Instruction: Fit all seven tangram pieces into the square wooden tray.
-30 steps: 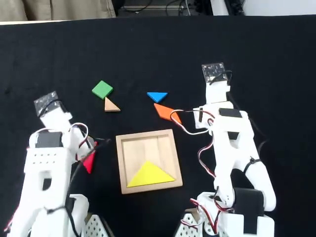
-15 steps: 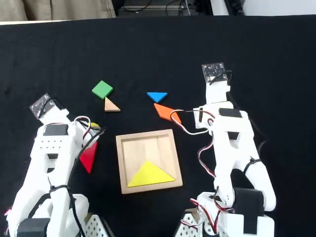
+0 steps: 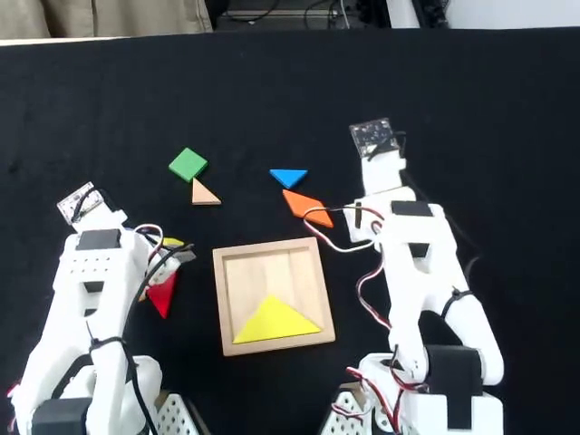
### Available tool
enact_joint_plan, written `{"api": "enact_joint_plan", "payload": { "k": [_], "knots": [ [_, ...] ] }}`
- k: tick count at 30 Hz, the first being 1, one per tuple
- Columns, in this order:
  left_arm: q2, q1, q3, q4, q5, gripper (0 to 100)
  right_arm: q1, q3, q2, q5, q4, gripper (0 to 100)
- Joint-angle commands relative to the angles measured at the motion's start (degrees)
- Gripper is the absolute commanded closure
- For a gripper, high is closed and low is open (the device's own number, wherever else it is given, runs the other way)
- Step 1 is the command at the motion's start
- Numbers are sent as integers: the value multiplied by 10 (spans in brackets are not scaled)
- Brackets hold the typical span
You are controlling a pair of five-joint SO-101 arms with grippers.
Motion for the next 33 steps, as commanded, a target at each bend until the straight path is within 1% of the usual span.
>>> {"api": "enact_joint_plan", "payload": {
  "k": [1,6,9,12,19,24,27,31,33],
  "knots": [
    [33,-7,-18,-34,-6,622,-7,-2,-20,7,-11,948],
    [127,-34,-54,-62,-7,623,-8,-2,-20,7,-11,948],
    [177,-58,-98,-49,-8,623,-9,-2,-20,7,-11,948],
    [207,-57,-123,-33,-12,623,-9,-2,-20,7,-11,948],
    [217,-29,-124,-35,-19,623,-9,-2,-20,7,-11,948],
    [218,-29,-122,-34,-18,625,-9,-2,-20,7,-11,948],
    [219,-30,-122,-37,-18,652,-9,-2,-20,7,-11,948],
    [219,-33,-110,-67,-18,662,-9,-2,-20,7,-11,948],
    [219,-29,-107,-68,-18,662,-8,-2,-20,7,-11,948]
  ]
}}
